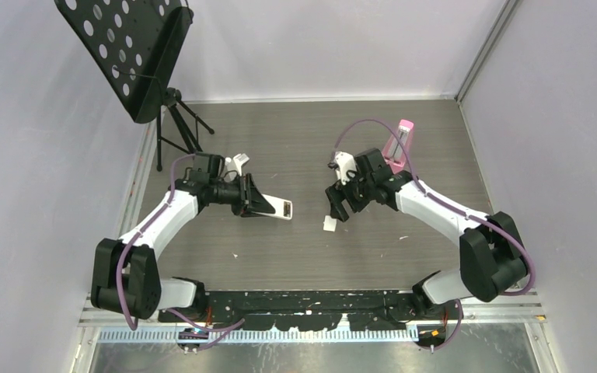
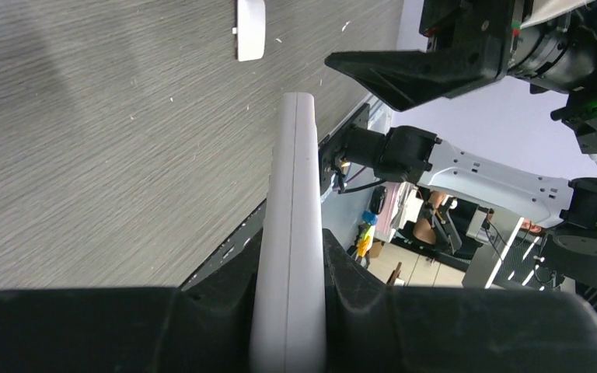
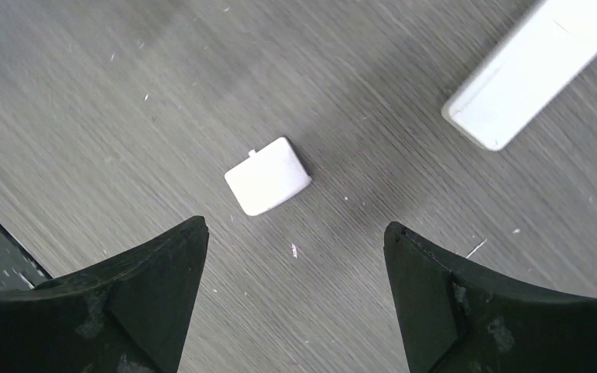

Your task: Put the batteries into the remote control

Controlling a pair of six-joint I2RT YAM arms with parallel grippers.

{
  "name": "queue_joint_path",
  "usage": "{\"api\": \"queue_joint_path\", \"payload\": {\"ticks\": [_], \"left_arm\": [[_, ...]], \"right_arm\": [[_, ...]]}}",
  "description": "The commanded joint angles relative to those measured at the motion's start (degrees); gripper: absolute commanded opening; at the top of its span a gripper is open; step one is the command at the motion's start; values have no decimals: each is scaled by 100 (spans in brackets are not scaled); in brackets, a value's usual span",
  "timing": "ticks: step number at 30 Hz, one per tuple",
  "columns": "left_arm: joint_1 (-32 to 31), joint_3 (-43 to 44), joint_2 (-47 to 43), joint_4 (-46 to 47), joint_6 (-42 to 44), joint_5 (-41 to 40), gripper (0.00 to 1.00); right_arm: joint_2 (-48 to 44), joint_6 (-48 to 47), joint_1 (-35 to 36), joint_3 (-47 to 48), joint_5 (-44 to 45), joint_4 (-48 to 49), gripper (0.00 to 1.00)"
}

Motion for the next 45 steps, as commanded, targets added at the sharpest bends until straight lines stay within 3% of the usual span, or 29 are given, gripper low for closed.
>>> {"api": "queue_joint_path", "payload": {"ticks": [1, 5, 11, 24, 39, 45], "left_arm": [[146, 265, -36, -327, 369, 344, 0], [204, 279, -20, -301, 389, 381, 0], [251, 185, 38, -85, 294, 406, 0], [289, 101, 194, 150, 161, 509, 0], [298, 28, 269, 327, 32, 515, 0], [298, -63, 254, 370, 1, 521, 0]], "right_arm": [[28, -1757, 157, 268, -478, -637, 87], [91, -2359, 423, 199, -657, -742, 86], [550, -2454, 856, 21, -202, -219, 83], [1252, -2671, 873, 335, 397, -220, 80], [1617, -3004, 1102, 512, 611, -434, 68], [1658, -3058, 1286, 402, 883, -376, 48]]}}
